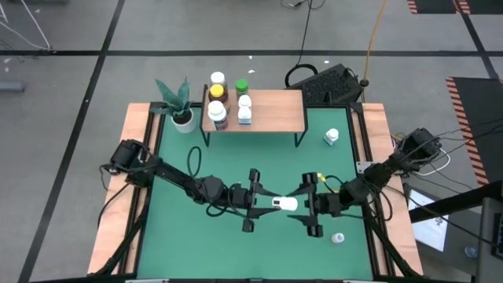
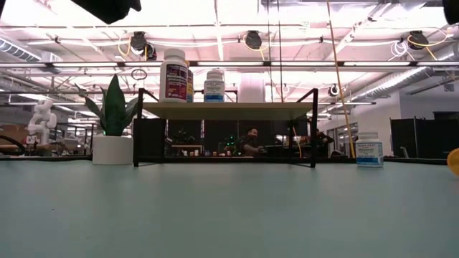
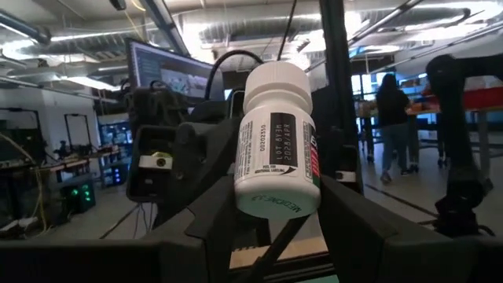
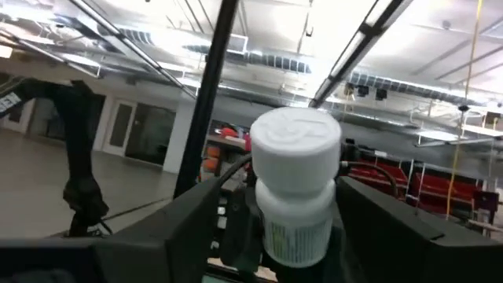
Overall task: Pick and place medicine bottles onto shelf by color
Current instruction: Put the black white pill bottle on the shelf
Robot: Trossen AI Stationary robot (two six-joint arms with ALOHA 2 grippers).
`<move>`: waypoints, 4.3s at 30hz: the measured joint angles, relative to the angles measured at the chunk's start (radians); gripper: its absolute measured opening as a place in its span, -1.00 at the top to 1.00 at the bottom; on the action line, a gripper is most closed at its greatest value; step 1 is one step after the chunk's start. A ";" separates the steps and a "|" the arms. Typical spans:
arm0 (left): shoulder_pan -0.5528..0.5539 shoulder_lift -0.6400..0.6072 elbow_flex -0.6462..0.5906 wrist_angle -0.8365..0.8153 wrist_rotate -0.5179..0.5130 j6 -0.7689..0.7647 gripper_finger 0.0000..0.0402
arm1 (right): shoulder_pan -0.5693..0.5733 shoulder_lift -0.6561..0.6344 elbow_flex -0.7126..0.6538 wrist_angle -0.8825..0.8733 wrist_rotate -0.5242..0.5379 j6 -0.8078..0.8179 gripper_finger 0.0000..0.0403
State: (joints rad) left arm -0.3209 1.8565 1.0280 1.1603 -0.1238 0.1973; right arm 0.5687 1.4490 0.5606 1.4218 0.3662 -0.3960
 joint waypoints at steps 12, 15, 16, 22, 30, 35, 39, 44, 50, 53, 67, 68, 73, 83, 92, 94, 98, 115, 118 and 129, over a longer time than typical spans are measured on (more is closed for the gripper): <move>0.001 0.002 -0.002 -0.054 -0.035 0.004 0.20 | -0.021 -0.001 0.000 0.028 -0.028 0.017 -0.42; 0.001 0.003 -0.002 -0.060 -0.035 0.004 0.20 | -0.021 -0.002 0.000 0.032 -0.020 0.018 -0.27; 0.001 0.003 -0.002 -0.060 -0.035 0.004 0.20 | -0.020 -0.002 0.000 0.031 -0.010 0.018 -0.21; 0.001 0.003 -0.003 -0.060 -0.038 0.003 0.20 | 0.002 0.000 0.000 0.019 0.046 -0.021 0.19; 0.009 0.003 -0.003 -0.088 -0.038 -0.059 0.20 | 0.011 0.000 0.000 0.020 0.139 -0.024 0.31; 0.021 0.003 -0.003 -0.158 -0.103 -0.069 0.05 | 0.007 -0.016 0.000 -0.040 0.218 0.010 0.27; 0.038 0.005 -0.004 -0.237 -0.213 -0.055 -0.18 | -0.001 -0.053 0.000 -0.167 0.276 0.060 0.27; 0.055 0.005 -0.004 -0.375 -0.235 -0.114 -0.43 | -0.014 -0.135 0.000 -0.352 0.267 0.134 0.29; 0.064 0.005 -0.004 -0.605 -0.245 -0.209 -0.56 | -0.054 -0.241 0.001 -0.632 0.256 0.263 0.27; 0.064 0.005 -0.004 -0.728 -0.260 -0.268 -0.56 | -0.098 -0.271 0.001 -0.743 0.176 0.359 0.28; 0.117 0.005 -0.004 -1.023 -0.288 -0.299 -0.42 | -0.371 -0.279 0.005 -0.775 -0.166 0.500 0.27; 0.126 0.005 -0.004 -1.032 -0.288 -0.289 -0.42 | -0.391 -0.278 0.018 -0.793 -0.178 0.495 0.27; 0.169 0.035 -0.004 -1.042 -0.286 -0.284 -0.38 | -0.493 -0.285 0.193 -1.076 -0.248 0.463 0.27; 0.208 0.154 -0.003 -0.973 -0.233 -0.264 -0.36 | -0.608 -0.284 0.392 -1.351 -0.288 0.320 0.27; 0.181 0.155 -0.004 -0.943 -0.214 -0.403 -0.34 | -0.907 -0.194 0.453 -1.381 -0.426 0.337 0.26; 0.172 0.156 -0.004 -0.916 -0.199 -0.410 -0.32 | -0.973 -0.139 0.503 -1.381 -0.491 0.329 0.26; 0.171 0.156 -0.004 -0.848 -0.202 -0.373 -0.29 | -1.072 -0.004 0.624 -1.389 -0.617 0.322 0.25; 0.173 0.155 -0.004 -0.875 -0.191 -0.305 -0.28 | -1.218 0.314 0.752 -1.246 -0.658 0.262 0.23; 0.173 0.154 -0.004 -0.887 -0.191 -0.305 -0.28 | -1.231 0.328 0.752 -1.213 -0.658 0.257 0.23; 0.173 0.154 -0.004 -0.897 -0.190 -0.309 -0.28 | -1.250 0.347 0.751 -1.215 -0.661 0.252 0.22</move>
State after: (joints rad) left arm -0.1474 2.0102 1.0237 0.2630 -0.3137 -0.1116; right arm -0.6811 1.7956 1.3117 0.2065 -0.2943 -0.1443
